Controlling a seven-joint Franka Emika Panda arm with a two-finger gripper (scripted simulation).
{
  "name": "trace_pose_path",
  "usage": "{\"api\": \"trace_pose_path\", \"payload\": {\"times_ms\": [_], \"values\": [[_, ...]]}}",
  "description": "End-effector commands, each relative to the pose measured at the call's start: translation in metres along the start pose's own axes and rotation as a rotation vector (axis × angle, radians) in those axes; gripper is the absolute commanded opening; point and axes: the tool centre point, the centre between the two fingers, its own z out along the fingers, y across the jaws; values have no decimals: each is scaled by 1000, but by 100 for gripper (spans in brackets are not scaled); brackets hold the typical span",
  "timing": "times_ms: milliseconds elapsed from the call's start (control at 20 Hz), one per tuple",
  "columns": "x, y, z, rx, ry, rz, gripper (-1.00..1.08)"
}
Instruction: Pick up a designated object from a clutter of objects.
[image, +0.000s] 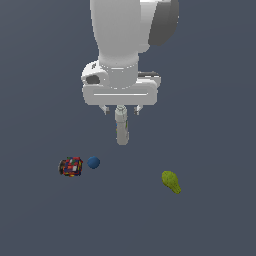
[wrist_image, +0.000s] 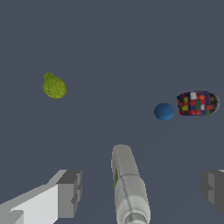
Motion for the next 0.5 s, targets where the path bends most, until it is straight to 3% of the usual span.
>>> {"api": "trace_pose_path", "payload": {"times_ms": [0,450], "values": [[0,0,0,0,0,0,100],[4,-4,-9,2,10,7,100]]}}
